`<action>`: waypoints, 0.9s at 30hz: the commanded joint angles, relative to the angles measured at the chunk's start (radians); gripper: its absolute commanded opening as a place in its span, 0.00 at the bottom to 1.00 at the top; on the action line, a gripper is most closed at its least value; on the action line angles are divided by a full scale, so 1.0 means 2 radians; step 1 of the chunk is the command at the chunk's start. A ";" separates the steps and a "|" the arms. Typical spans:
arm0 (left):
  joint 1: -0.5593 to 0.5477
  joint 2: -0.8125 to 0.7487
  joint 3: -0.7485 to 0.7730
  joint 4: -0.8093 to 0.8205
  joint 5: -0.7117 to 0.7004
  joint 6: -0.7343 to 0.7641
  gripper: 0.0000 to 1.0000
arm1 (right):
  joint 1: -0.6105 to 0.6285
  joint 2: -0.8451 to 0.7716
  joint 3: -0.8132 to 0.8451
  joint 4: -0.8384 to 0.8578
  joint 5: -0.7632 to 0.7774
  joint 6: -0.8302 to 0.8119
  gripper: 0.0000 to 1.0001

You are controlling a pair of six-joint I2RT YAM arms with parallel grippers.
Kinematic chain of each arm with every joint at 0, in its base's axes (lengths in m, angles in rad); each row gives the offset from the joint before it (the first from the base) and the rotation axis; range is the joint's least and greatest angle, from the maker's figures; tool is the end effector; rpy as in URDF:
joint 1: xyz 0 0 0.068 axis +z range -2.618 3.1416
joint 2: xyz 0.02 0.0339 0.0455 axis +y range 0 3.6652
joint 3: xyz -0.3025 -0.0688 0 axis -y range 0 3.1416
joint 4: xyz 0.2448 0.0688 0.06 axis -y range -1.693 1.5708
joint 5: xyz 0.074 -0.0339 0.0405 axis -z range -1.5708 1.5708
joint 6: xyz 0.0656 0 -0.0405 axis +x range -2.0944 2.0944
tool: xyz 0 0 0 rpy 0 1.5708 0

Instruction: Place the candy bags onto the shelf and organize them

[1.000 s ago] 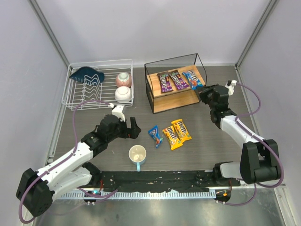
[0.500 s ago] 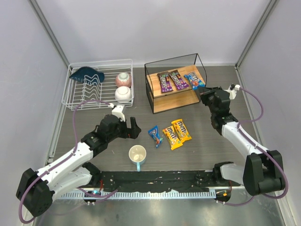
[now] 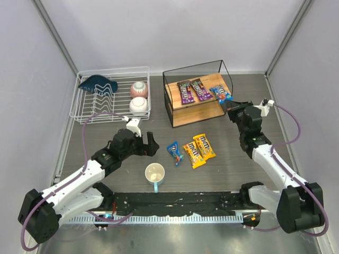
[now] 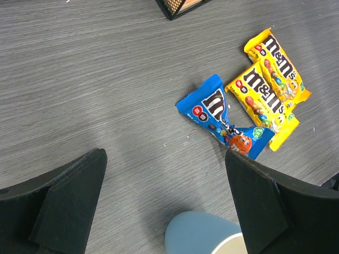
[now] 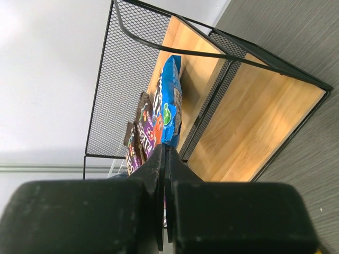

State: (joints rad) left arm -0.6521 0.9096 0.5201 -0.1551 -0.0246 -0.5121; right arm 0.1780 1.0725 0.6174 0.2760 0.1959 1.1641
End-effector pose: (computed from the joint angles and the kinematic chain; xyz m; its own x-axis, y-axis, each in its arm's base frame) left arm 0.1622 -0.1218 0.2425 -0.6480 -0.1215 -0.7519 0.3125 0.8578 -0.4080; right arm 0.2560 0.0331 0.3009 -0.0557 0.9053 -0.4211 0.1669 0.4243 0.8900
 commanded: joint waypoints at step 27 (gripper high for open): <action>-0.005 -0.002 0.012 0.005 0.003 0.005 1.00 | 0.008 -0.068 -0.006 -0.043 -0.017 -0.021 0.01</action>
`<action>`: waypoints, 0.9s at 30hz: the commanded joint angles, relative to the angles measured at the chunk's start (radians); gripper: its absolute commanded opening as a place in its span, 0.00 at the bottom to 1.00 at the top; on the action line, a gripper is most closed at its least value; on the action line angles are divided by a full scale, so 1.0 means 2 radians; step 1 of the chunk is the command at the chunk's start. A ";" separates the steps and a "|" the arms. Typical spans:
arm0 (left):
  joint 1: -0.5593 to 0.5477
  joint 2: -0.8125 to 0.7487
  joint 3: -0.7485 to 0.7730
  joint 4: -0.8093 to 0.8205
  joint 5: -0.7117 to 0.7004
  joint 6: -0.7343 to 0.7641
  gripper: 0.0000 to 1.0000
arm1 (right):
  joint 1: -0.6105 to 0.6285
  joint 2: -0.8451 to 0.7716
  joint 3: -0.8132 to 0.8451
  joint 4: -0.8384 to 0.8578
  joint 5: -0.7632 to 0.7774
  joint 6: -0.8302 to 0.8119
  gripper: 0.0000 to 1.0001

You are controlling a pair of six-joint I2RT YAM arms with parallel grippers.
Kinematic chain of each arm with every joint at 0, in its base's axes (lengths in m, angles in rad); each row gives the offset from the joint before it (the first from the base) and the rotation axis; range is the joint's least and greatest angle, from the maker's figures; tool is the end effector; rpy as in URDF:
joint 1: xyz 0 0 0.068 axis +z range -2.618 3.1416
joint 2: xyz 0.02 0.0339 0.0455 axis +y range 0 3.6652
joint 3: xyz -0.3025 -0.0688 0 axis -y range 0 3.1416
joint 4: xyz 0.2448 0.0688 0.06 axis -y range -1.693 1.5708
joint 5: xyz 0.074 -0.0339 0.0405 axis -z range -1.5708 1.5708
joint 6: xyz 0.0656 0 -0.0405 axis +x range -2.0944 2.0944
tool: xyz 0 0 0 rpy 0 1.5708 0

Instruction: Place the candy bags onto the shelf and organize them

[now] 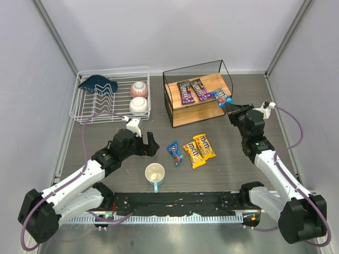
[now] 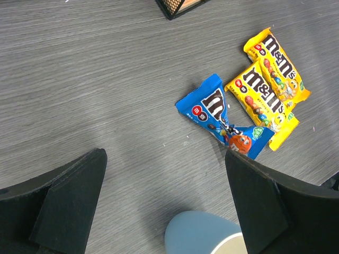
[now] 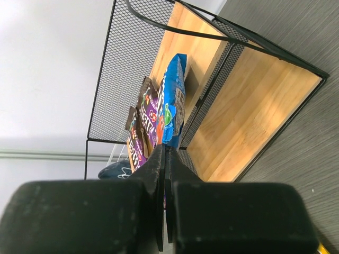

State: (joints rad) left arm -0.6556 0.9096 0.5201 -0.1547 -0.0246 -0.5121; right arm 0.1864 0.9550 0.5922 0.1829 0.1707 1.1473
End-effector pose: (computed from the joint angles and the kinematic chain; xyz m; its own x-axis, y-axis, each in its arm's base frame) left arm 0.1618 -0.1224 0.2425 -0.6482 -0.1194 -0.7520 0.3156 0.8566 -0.4081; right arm 0.2299 0.0320 0.3048 -0.0890 0.8975 -0.4320 0.1527 0.4409 0.8845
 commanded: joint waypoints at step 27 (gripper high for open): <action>-0.004 0.002 0.011 0.006 0.004 0.005 1.00 | 0.018 -0.016 0.008 -0.004 0.001 -0.014 0.01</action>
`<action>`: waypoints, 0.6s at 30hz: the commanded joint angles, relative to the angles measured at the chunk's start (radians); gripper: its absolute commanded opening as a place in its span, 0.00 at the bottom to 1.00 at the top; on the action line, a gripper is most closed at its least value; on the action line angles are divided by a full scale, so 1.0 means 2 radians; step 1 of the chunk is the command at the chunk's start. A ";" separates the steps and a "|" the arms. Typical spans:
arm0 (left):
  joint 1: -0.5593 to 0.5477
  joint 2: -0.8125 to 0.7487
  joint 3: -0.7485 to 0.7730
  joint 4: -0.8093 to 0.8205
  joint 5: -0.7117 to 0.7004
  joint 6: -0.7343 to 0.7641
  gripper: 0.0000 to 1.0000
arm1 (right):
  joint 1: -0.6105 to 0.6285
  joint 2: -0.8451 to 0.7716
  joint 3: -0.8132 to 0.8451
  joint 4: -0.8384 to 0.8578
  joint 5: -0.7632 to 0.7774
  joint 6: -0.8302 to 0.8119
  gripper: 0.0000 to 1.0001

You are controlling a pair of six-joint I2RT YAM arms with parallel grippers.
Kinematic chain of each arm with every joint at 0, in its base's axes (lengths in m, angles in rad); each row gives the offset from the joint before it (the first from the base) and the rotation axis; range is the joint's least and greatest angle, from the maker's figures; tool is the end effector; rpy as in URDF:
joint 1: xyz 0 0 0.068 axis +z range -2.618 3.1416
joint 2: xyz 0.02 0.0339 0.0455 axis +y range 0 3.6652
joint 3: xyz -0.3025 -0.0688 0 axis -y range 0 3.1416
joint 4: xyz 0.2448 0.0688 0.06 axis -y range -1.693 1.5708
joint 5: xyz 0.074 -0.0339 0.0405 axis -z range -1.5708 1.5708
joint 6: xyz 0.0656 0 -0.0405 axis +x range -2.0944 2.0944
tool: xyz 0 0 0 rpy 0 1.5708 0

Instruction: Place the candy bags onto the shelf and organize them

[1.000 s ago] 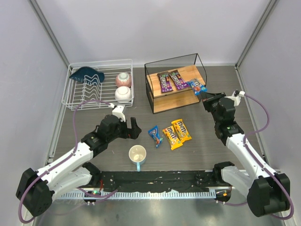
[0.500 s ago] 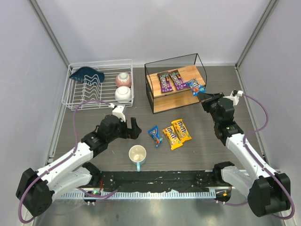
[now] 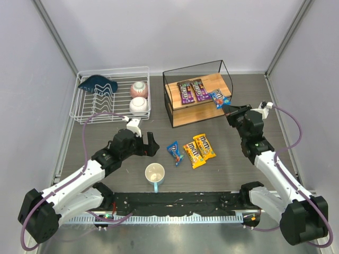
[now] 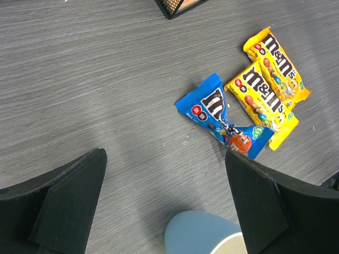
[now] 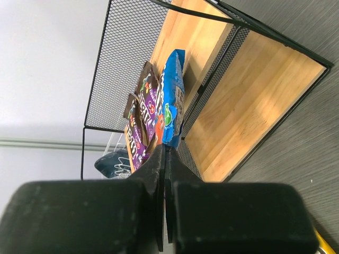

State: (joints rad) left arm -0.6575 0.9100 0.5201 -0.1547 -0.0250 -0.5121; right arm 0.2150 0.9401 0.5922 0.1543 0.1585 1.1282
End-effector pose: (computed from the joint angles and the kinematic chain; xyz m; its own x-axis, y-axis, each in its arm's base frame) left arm 0.1617 -0.1227 0.2425 -0.6485 -0.1181 -0.7520 0.3169 0.8563 -0.4078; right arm 0.2253 0.0386 0.3041 -0.1341 0.8841 -0.4477 0.1444 0.4644 0.8738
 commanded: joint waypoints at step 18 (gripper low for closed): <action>-0.003 0.001 0.012 0.008 0.003 0.005 1.00 | 0.014 -0.009 0.007 0.006 0.026 -0.007 0.01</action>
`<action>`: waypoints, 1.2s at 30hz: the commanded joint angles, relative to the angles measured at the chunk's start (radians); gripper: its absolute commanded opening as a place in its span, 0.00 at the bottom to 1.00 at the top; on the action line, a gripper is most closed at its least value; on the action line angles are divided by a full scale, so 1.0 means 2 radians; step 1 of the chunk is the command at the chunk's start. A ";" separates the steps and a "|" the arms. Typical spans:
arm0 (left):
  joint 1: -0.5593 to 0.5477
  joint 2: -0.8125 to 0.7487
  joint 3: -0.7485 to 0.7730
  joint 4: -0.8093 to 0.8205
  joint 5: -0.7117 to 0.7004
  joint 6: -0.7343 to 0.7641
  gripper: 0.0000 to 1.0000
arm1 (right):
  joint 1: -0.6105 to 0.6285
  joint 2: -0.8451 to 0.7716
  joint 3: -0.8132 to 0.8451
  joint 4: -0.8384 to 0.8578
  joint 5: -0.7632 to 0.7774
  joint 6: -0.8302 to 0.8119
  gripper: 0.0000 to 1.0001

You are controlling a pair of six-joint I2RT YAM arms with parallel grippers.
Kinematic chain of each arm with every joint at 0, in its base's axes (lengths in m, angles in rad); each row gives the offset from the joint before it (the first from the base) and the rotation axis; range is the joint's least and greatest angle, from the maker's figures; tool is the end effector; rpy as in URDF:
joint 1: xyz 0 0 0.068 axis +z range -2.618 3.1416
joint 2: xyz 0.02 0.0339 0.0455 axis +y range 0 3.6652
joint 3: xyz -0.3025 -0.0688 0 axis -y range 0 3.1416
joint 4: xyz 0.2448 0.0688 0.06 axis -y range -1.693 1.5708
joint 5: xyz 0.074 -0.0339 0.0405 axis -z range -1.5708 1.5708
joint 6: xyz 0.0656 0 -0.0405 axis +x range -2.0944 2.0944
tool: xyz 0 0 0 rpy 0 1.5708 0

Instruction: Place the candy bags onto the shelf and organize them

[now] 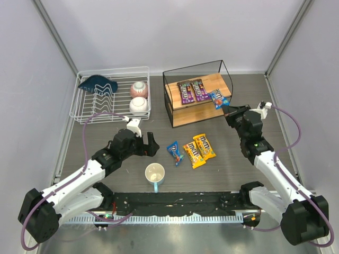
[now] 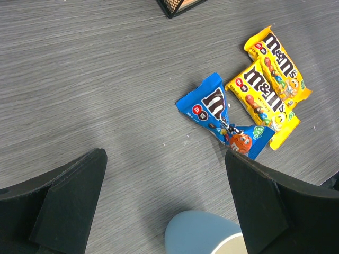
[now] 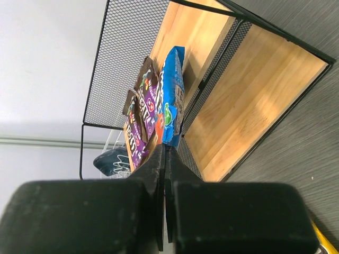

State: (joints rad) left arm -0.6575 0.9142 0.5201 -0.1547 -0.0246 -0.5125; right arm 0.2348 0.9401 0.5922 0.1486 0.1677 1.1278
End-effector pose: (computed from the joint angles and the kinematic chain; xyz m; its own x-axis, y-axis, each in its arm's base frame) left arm 0.1621 -0.1231 0.2417 -0.6513 -0.1164 -0.7498 0.3155 0.8571 -0.4072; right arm 0.2244 0.0424 0.3033 -0.1460 0.8810 -0.4500 0.1438 0.4690 0.8714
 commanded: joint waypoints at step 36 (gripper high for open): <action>-0.003 0.006 0.014 0.005 -0.002 0.009 1.00 | 0.003 0.116 0.074 0.076 0.076 -0.024 0.01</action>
State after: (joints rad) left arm -0.6590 0.9276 0.5201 -0.1551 -0.0254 -0.5117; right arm 0.2363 1.1439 0.6888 0.2222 0.2825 1.0821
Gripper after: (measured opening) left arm 0.996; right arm 0.014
